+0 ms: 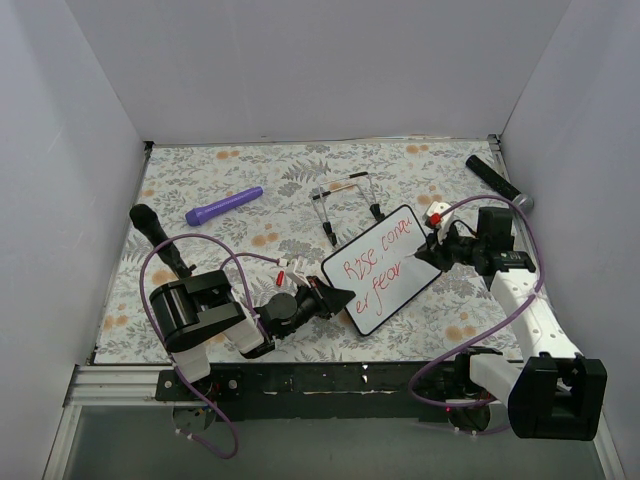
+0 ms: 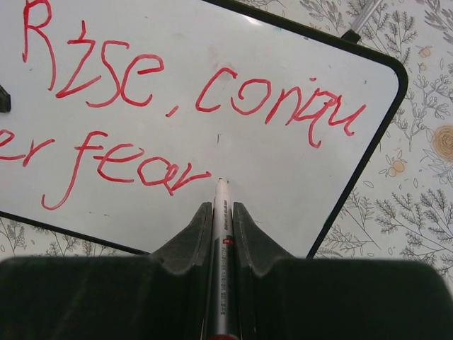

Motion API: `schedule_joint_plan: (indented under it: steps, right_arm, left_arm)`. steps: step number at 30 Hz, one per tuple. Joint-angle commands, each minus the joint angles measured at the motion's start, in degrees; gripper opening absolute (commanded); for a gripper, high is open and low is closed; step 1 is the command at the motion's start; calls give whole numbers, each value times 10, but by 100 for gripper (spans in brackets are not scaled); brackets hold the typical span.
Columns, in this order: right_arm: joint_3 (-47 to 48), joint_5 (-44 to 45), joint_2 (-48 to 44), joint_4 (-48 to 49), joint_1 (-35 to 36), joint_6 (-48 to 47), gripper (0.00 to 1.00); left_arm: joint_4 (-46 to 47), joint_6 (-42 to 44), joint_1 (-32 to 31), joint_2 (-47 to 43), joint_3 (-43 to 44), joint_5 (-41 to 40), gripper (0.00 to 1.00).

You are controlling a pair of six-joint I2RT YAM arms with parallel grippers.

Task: Write a sentence on the whiteboard
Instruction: Write on the whiteboard with the whiteboard.

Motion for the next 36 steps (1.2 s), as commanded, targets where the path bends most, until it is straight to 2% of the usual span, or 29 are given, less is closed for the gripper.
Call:
schedule_joint_plan:
  steps: [1, 18, 24, 28, 36]
  right_arm:
    - [-4, -5, 10, -3, -19, -5, 1]
    - [0, -6, 50, 9, -18, 1, 1]
    - [-5, 12, 50, 36, -9, 20, 1]
    - [-8, 24, 47, 54, 22, 34, 1]
    - [-4, 14, 48, 39, 29, 21, 1]
  left_arm:
    - [141, 35, -4, -14, -14, 10, 0]
    - [142, 36, -5, -13, -11, 15, 0]
    - [142, 36, -5, -11, -10, 16, 0]
    - [145, 36, -5, -12, -12, 15, 0]
    - [143, 36, -5, -12, -12, 15, 0]
